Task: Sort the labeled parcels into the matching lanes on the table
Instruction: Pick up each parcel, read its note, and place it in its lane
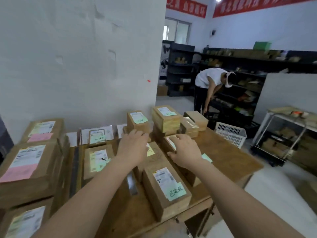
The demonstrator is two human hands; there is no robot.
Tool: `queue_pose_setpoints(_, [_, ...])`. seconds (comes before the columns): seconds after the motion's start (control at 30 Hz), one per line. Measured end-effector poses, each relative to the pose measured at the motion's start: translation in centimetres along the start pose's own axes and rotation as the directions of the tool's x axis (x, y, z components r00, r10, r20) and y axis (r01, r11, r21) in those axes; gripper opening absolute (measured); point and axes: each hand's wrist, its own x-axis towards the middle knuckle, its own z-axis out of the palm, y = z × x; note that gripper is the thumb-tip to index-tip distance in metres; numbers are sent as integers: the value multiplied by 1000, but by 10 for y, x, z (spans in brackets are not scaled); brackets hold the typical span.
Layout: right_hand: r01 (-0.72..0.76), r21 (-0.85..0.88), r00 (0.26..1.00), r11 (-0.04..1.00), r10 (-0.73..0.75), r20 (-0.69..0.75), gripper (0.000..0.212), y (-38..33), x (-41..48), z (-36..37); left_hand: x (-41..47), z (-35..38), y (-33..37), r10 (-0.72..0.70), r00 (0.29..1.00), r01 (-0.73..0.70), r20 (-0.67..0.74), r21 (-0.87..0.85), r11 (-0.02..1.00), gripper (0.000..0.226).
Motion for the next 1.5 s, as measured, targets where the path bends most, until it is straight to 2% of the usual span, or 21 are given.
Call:
queue_pose_setpoints(0.13, [-31,-43,1000,999,31,2,56,56,-21,-9,8,6,59,24,1000,-25,-14,-35,999,37])
queue_pose_setpoints(0.27, [-65,-69,998,995,66,14,53,105,-36,-13,21,18,106,86,996,-86,-16,1,996,40])
queue_pose_setpoints(0.63, [-151,-58,988,987,153,26,56,203,-27,-13,82,46,192,170,985,-170,20,7,985,41])
queue_pose_setpoints(0.87, [-144,-67,987,987,148,60,55,265,23,3,152,87,229,200,979,-201,40,2,980,38])
queue_pose_setpoints(1.1, [-129,-61,987,990,135,93,60,318,100,26,236,136,248,154,984,-154,92,-3,988,30])
queue_pose_setpoints(1.27, [-119,-35,982,992,122,146,59,346,151,47,281,168,250,117,985,-117,131,-6,993,39])
queue_pose_setpoints(1.5, [-64,-34,971,997,70,228,62,378,214,75,331,208,245,42,973,-56,228,56,997,35])
